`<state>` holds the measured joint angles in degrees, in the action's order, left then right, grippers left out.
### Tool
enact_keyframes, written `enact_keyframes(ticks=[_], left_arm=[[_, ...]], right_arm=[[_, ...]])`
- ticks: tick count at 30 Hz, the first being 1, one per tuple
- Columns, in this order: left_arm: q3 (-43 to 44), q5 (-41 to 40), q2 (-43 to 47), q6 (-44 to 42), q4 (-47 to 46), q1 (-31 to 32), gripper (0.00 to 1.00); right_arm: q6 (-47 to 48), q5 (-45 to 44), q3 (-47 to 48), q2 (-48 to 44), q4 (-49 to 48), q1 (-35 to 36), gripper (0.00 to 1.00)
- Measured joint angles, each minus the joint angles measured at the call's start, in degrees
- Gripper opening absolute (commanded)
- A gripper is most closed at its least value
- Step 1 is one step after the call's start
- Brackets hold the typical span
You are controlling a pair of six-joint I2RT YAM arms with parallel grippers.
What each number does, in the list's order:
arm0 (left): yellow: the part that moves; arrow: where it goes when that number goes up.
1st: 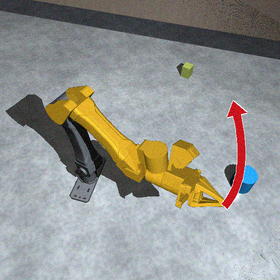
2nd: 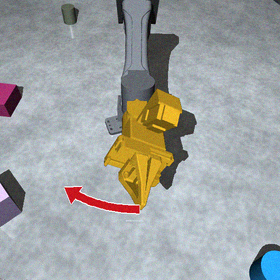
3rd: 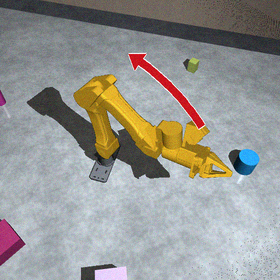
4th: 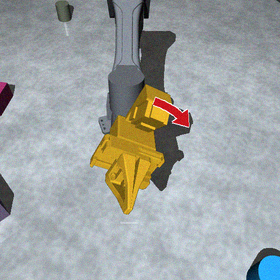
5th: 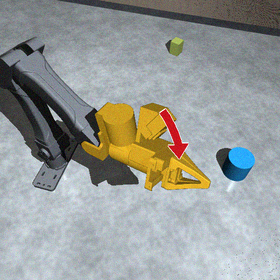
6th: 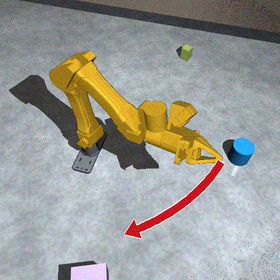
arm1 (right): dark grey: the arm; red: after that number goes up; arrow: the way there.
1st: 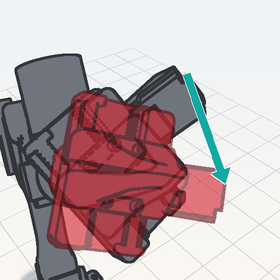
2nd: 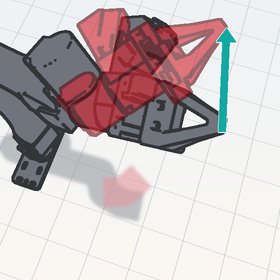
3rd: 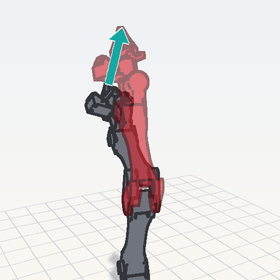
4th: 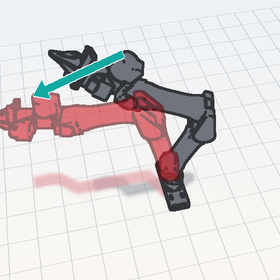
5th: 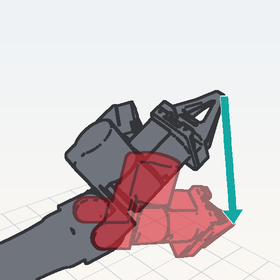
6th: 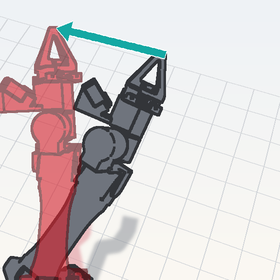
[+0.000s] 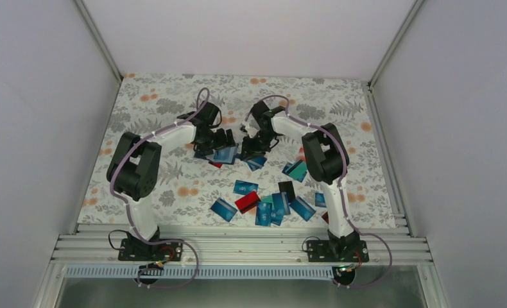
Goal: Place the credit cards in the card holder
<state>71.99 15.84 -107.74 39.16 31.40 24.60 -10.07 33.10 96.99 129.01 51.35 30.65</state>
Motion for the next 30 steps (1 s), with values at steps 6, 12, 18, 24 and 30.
enact_keyframes(ticks=[6,12,18,24,30], left_arm=[[1.44,-3.72,2.29,-2.89,2.86,0.00,0.85],[1.46,-5.60,5.25,-7.02,2.89,-0.15,0.54],[1.18,-4.63,5.01,-10.71,1.40,-0.94,0.35],[1.18,-4.17,2.45,-13.35,0.68,-1.51,0.22],[0.92,-3.82,1.27,-15.02,0.04,-2.14,0.17]], right_arm=[[0.22,-0.35,1.14,0.00,0.70,0.00,0.42],[-0.28,-0.96,1.62,-0.17,1.05,-0.31,0.44],[-2.86,1.11,1.75,-0.33,0.66,-0.61,0.45],[-8.28,8.68,2.47,-0.44,-3.26,-0.76,0.44],[-14.12,14.40,2.51,-0.44,-8.11,-0.79,0.42]])
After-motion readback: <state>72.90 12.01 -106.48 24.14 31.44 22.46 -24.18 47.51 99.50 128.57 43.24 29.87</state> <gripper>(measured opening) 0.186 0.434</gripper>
